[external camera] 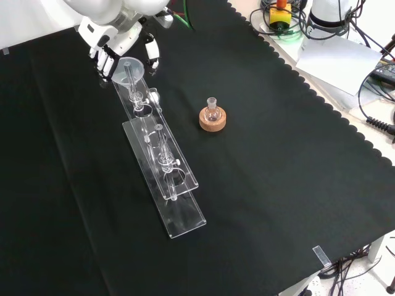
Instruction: Pick up the funnel from the transparent funnel stand.
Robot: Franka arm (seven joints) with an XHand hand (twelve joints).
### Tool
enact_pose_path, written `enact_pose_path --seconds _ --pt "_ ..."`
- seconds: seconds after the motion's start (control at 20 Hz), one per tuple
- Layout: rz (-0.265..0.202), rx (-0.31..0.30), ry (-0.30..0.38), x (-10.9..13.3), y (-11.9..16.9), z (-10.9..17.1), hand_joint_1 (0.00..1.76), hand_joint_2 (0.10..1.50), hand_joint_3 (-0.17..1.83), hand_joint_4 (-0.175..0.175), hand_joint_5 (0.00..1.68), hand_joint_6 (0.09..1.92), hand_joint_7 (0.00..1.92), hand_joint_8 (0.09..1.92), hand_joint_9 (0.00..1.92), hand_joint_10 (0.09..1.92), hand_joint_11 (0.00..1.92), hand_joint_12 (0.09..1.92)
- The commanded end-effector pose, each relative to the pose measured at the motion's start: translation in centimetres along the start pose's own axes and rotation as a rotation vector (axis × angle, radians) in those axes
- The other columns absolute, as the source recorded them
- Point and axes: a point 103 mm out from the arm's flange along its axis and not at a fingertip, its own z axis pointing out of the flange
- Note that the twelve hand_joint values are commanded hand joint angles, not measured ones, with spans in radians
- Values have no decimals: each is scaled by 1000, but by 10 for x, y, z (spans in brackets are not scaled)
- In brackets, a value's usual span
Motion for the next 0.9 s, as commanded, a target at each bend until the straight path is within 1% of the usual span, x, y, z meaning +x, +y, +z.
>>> enact_pose_path --seconds 0.05,0.2,0.3,0.45,0.7,0.9 --pt "72 -126 -95 -5 -20 -28 937 653 740 -13 634 540 498 616 794 483 445 1341" --pt "72 -149 -93 -11 -38 -47 933 673 753 -21 605 594 509 621 808 482 457 1338" --pt "75 -145 -85 -14 -50 -59 930 679 758 -25 594 603 510 622 812 483 460 1336" --pt "89 -134 -78 -18 -67 -68 927 682 764 -26 586 612 509 624 819 485 463 1333" --pt "114 -109 -63 -18 -95 -68 920 685 770 -28 578 623 503 625 837 489 457 1328" --pt "130 -110 -51 -14 -119 -62 917 681 780 -28 567 647 497 632 846 484 454 1326"
